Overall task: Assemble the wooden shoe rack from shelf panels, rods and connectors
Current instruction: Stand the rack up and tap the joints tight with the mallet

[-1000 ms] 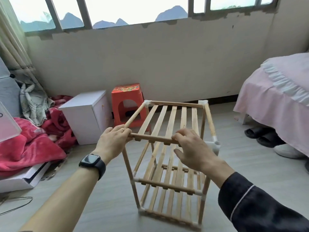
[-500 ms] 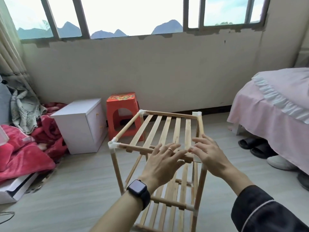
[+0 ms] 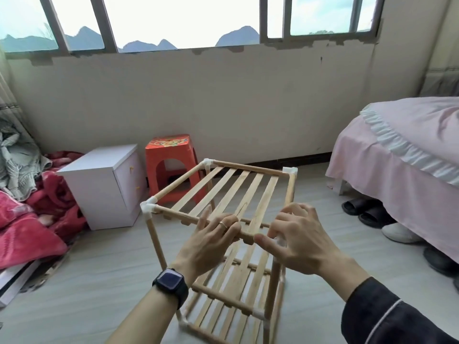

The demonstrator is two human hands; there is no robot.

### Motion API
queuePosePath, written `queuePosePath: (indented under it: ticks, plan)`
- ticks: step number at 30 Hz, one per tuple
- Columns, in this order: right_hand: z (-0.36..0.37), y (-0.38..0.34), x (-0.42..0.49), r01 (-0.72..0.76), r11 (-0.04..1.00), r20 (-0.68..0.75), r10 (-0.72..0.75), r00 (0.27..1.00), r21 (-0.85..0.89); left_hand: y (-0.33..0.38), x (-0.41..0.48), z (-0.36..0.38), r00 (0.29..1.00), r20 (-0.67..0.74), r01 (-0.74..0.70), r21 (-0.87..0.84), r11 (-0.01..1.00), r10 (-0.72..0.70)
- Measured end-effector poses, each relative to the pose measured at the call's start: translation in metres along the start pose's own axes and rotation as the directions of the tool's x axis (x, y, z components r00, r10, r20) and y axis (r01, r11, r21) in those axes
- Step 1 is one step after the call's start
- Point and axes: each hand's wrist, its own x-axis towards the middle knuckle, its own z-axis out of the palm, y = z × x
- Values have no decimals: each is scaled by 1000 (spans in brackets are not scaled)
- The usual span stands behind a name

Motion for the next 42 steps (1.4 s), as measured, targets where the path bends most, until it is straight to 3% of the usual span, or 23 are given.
queuePosePath:
  ticks: [3, 7, 13, 16, 20, 22, 23, 24, 25, 26, 27, 29, 31, 33, 37, 42]
  plan:
    - [-3, -4, 2, 19, 999, 9, -19, 1000, 30, -7, -2, -6, 1000, 5, -26, 34, 999, 25]
    - [3, -2, -1, 78, 997, 40, -78, 996, -1, -18, -4, -14, 998, 5, 69, 32, 997, -70]
    - [16, -12, 0, 88, 993, 88, -81, 993, -77, 0, -11, -8, 949, 49, 315, -100, 944, -312]
    - [17, -18, 3, 80, 990, 49, -75, 996, -117, 9, -11, -7, 863, 43, 500, -216, 839, -504]
    - [19, -33, 9, 51, 985, 29, -47, 998, -167, 29, 1, -13, 619, 164, 755, -393, 525, -768]
    - [20, -40, 12, 33, 982, 39, -26, 999, -189, 37, 14, -18, 346, 290, 831, -536, 148, -892]
    - [21, -44, 13, 25, 979, 43, -16, 999, -203, 40, 21, -23, 179, 430, 809, -576, -116, -885]
    - [22, -48, 14, 18, 976, 46, -8, 999, -218, 44, 26, -28, 77, 590, 727, -585, -360, -804]
    - [24, -52, 15, 11, 973, 46, 0, 999, -230, 47, 29, -29, 69, 720, 621, -572, -535, -690]
    - [26, -56, 15, 6, 971, 42, 5, 999, -241, 51, 29, -32, 84, 789, 544, -548, -635, -608]
    - [27, -60, 14, 2, 968, 32, 6, 999, -250, 53, 26, -36, 95, 812, 516, -535, -669, -577]
    - [28, -63, 13, 2, 967, 27, 5, 1000, -253, 47, 17, -41, 136, 829, 568, -513, -643, -542]
    - [26, -59, 12, 22, 977, 62, -9, 998, -213, 37, 7, -45, 245, 866, 661, -478, -578, -436]
    - [24, -52, 12, 48, 990, 76, -38, 996, -132, 32, 0, -49, 318, 886, 670, -461, -582, -337]
    - [24, -43, 16, 87, 996, 16, -87, 996, 10, 28, 4, -55, 338, 896, 599, -442, -668, -290]
    - [28, -44, 21, 123, 990, -19, -122, 992, 66, 27, 13, -59, 284, 920, 473, -380, -795, -270]
